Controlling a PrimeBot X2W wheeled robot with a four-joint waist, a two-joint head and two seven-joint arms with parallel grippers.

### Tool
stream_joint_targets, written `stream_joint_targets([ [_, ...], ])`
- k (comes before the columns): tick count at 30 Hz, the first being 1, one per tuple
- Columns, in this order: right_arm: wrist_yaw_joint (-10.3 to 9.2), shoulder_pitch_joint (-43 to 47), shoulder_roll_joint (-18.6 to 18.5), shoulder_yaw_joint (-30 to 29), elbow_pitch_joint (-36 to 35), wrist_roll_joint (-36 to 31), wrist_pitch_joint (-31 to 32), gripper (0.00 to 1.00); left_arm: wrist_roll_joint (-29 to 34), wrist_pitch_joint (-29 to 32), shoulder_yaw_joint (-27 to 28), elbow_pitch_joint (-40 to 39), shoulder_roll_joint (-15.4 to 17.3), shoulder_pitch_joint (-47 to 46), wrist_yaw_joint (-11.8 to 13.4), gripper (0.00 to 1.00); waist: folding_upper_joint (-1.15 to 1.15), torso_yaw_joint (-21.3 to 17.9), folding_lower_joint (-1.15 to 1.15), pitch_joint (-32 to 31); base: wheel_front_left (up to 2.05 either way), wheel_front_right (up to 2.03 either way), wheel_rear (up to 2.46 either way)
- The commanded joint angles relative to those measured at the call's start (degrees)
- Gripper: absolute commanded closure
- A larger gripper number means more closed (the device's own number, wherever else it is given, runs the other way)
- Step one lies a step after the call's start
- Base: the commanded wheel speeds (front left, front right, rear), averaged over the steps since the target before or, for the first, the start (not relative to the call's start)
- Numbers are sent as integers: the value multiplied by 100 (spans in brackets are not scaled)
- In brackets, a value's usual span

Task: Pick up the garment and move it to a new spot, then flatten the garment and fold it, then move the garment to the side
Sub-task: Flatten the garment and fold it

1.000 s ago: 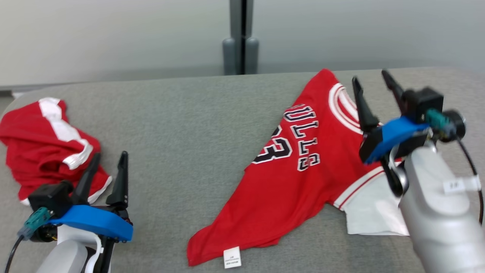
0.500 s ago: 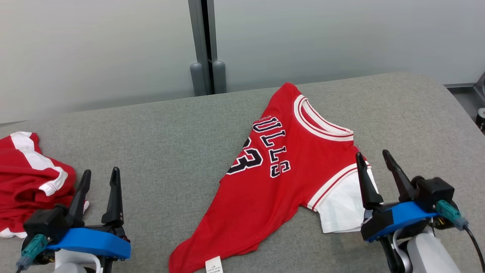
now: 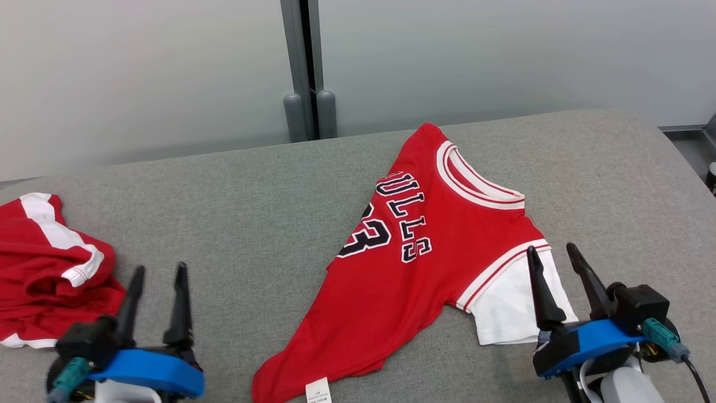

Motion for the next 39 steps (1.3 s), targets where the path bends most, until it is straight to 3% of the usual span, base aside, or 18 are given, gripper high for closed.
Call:
stream_joint_targets([
  [1,0,112,15,-22,38,64,6,0,-51,-20,-65,24,-5,17,-30,0,0,15,0,5,0,0,0],
  [3,0,100,-78,-163,90,47,180,0,-245,106,-409,42,139,69,-57,0,0,31,0,47,0,0,0],
  [5,0,112,-168,-294,99,29,419,0,-436,459,-926,-95,496,131,-51,0,0,74,0,126,0,0,0],
  [8,0,247,-242,-428,174,29,966,0,-1113,1078,-1451,-471,794,273,-35,0,0,161,0,218,0,0,0],
  [11,0,319,-242,-637,238,136,1520,0,-1456,1671,-1744,-809,1275,377,-34,0,0,243,0,308,0,0,0],
  [16,0,400,-137,-1033,425,67,2239,0,-1791,2472,-2009,-1080,1530,537,-36,0,0,348,0,401,0,0,0],
  [23,0,321,17,-1543,574,-162,2680,0,-2061,3198,-2199,-1242,1583,584,8,0,0,409,0,465,0,0,0],
  [36,2,26,100,-1274,911,-49,3016,0,-2389,3655,-2666,-958,1346,238,-44,0,0,271,0,654,0,0,0],
  [37,9,7,110,-1176,945,-23,3037,11,-2406,3680,-2720,-920,1348,220,-47,5,0,257,0,668,0,0,0],
  [38,12,-8,124,-1089,976,11,3028,55,-2444,3626,-2732,-912,1338,197,-52,52,0,252,0,681,0,0,0],
  [39,16,-16,133,-1014,963,38,2960,92,-2459,3566,-2723,-922,1343,162,-50,78,0,254,0,700,0,0,0],
])
